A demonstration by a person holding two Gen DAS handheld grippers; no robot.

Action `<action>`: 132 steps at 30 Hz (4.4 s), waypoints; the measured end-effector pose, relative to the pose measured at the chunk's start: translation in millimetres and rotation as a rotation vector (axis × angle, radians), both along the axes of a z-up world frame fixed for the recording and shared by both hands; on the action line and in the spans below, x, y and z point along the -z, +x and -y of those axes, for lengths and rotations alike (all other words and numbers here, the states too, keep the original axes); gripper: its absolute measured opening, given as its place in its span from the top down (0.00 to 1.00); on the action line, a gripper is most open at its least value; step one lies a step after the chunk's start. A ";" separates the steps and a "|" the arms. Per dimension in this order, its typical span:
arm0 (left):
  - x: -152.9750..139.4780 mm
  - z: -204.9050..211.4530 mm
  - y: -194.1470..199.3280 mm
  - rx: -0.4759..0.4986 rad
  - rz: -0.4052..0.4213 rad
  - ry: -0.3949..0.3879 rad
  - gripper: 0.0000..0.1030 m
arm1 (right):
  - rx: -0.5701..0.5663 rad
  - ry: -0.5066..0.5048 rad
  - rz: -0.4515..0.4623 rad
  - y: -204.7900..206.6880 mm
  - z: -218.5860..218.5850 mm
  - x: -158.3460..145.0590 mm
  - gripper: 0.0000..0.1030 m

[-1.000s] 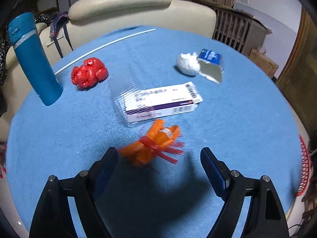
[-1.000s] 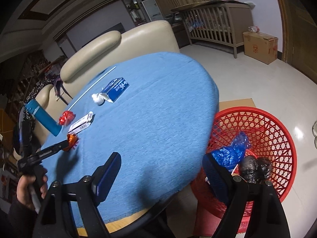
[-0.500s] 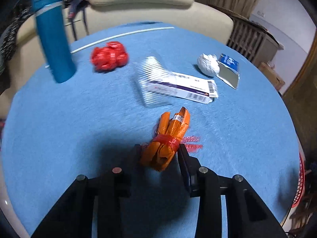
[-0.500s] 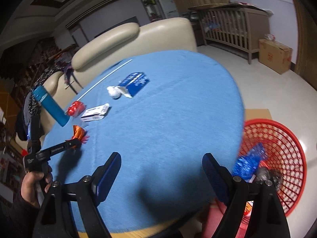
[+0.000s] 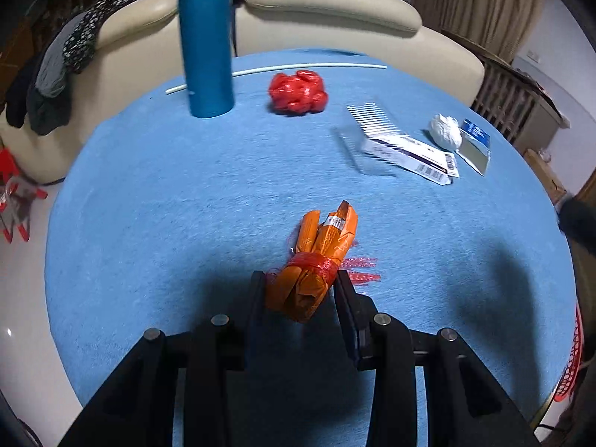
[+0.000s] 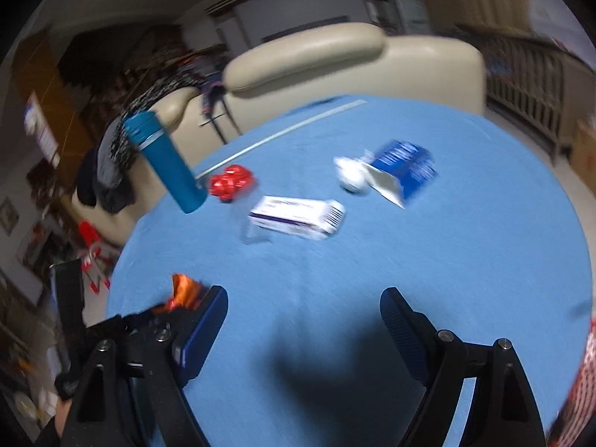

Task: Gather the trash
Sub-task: 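Grasp the clear plastic container with the right tool, then carry the orange item with the left tool while the right carries the container to the red basket, then open the right tool over the basket while the left releases the orange item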

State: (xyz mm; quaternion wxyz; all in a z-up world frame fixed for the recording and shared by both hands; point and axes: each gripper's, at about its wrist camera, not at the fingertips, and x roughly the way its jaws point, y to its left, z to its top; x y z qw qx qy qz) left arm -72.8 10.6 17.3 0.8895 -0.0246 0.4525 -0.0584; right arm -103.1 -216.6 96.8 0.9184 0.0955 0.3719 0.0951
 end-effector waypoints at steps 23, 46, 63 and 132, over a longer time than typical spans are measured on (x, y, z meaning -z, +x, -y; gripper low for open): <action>4.9 -25.9 -7.8 -0.052 0.003 -0.043 0.62 | -0.080 -0.297 -0.052 132.2 -110.3 60.4 0.59; -27.9 33.6 -37.1 0.019 0.077 0.008 0.62 | -0.063 0.137 0.156 -29.5 1.5 -45.6 0.59; -41.3 96.8 -60.2 0.169 0.111 0.026 0.62 | 0.139 0.160 0.159 -100.3 86.8 -33.9 0.59; -63.1 381.1 -152.5 0.856 0.141 0.036 0.62 | 0.844 0.127 0.013 -288.2 321.8 45.0 0.35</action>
